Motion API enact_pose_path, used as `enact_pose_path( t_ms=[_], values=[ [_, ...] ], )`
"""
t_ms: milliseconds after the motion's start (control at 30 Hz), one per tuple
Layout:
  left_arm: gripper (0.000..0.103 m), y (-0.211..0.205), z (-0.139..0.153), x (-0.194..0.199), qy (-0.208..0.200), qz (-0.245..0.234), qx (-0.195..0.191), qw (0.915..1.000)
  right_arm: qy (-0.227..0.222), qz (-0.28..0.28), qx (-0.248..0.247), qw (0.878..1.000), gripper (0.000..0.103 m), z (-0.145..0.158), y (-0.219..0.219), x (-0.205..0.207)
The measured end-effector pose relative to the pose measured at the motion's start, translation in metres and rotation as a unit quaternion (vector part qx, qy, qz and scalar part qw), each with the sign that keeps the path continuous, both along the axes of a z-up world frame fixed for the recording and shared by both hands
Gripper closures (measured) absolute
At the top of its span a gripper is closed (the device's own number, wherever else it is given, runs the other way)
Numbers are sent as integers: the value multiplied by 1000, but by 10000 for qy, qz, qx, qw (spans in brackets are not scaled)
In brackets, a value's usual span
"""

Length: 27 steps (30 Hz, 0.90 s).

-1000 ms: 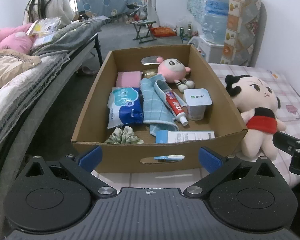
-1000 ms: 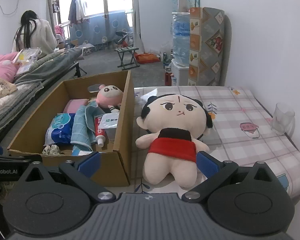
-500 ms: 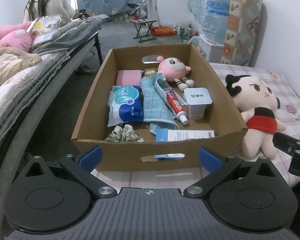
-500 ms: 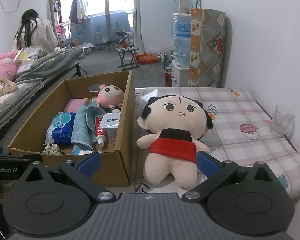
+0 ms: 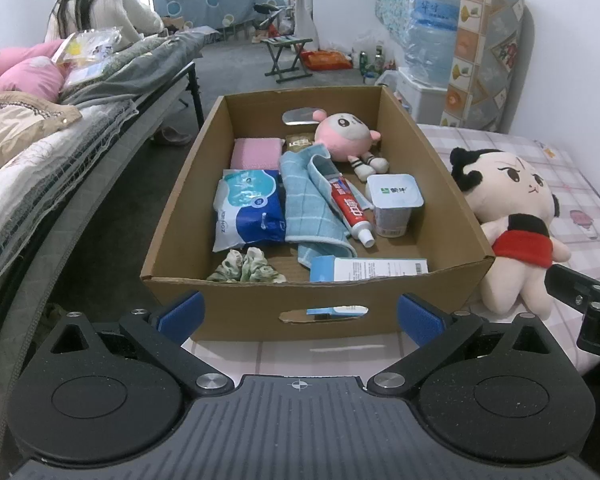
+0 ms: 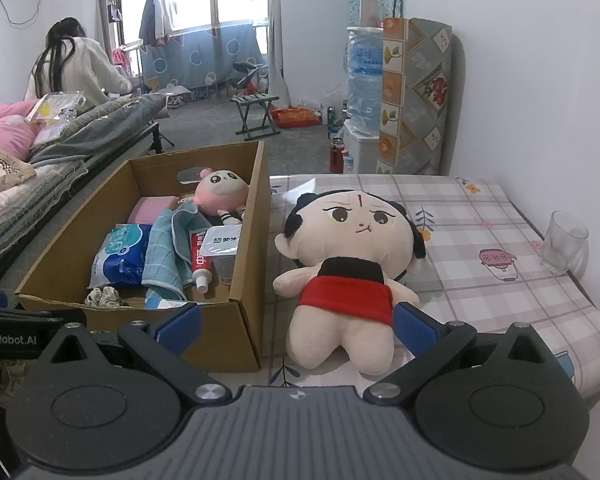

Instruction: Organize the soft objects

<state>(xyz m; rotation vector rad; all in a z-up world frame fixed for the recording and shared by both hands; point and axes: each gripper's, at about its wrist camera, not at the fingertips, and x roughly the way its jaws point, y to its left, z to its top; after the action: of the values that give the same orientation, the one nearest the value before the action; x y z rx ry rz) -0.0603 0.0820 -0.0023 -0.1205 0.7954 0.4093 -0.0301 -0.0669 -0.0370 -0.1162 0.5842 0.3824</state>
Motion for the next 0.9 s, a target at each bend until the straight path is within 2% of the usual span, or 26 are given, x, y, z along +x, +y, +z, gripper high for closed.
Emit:
enact_pose_path(
  t_ms=[900],
  values=[
    [0, 0, 2, 1, -22, 26, -27, 10000, -35, 35, -23, 10000, 10, 3, -1, 1]
  ],
)
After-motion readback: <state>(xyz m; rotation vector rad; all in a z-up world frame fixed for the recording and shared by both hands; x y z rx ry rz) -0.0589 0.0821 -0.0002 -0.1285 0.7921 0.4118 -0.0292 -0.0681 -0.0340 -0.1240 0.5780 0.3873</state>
